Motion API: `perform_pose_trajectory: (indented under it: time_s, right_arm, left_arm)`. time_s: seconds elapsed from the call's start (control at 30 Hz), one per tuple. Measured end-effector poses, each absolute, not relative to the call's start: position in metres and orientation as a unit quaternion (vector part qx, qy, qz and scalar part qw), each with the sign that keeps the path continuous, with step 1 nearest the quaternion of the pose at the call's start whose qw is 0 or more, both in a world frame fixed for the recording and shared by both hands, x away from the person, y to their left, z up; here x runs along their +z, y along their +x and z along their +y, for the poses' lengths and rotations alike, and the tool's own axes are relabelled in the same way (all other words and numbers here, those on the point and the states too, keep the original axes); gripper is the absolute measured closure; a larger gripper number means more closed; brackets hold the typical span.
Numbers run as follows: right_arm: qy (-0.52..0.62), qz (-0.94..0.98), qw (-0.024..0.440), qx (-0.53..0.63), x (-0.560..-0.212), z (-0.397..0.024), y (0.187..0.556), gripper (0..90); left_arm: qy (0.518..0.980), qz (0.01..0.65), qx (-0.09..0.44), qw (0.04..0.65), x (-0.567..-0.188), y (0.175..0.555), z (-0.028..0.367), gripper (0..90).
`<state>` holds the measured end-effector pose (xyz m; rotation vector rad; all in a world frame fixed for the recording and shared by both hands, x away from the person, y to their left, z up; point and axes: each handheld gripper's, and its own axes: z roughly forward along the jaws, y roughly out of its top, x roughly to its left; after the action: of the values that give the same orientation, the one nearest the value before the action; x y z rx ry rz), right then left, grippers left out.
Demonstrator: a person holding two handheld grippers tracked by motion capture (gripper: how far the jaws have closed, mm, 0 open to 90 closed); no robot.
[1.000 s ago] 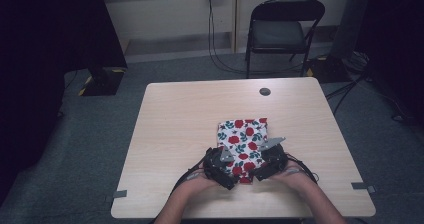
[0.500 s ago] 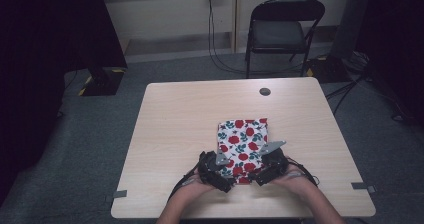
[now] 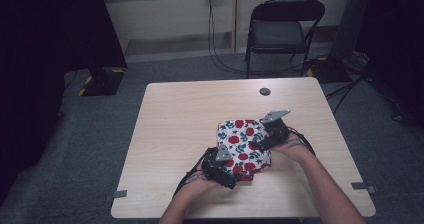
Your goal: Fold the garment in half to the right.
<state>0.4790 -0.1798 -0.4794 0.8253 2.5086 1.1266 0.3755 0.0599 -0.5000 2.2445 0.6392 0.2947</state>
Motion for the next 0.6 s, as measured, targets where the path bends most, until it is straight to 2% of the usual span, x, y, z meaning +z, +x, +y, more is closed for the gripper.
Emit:
perform_pose_trajectory:
  time_s: [0.17, 0.33, 0.53, 0.6]
  right_arm:
    - [0.310, 0.859, 0.136, 0.383, -0.497, -0.181, 0.498, 0.0]
    - [0.320, 0.862, 0.139, 0.367, -0.519, -0.180, 0.499, 0.0]
    - [0.319, 0.861, 0.154, 0.364, -0.515, -0.177, 0.497, 0.0]
    - [0.323, 0.854, 0.137, 0.383, -0.508, -0.179, 0.494, 0.0]
  left_arm:
    - [0.883, 0.256, 0.120, 0.374, -0.505, 0.379, 0.057, 0.0]
    - [0.890, 0.251, 0.128, 0.357, -0.511, 0.382, 0.055, 0.1]
    - [0.888, 0.260, 0.125, 0.359, -0.511, 0.384, 0.054, 0.0]
    - [0.883, 0.260, 0.122, 0.370, -0.508, 0.384, 0.056, 0.0]
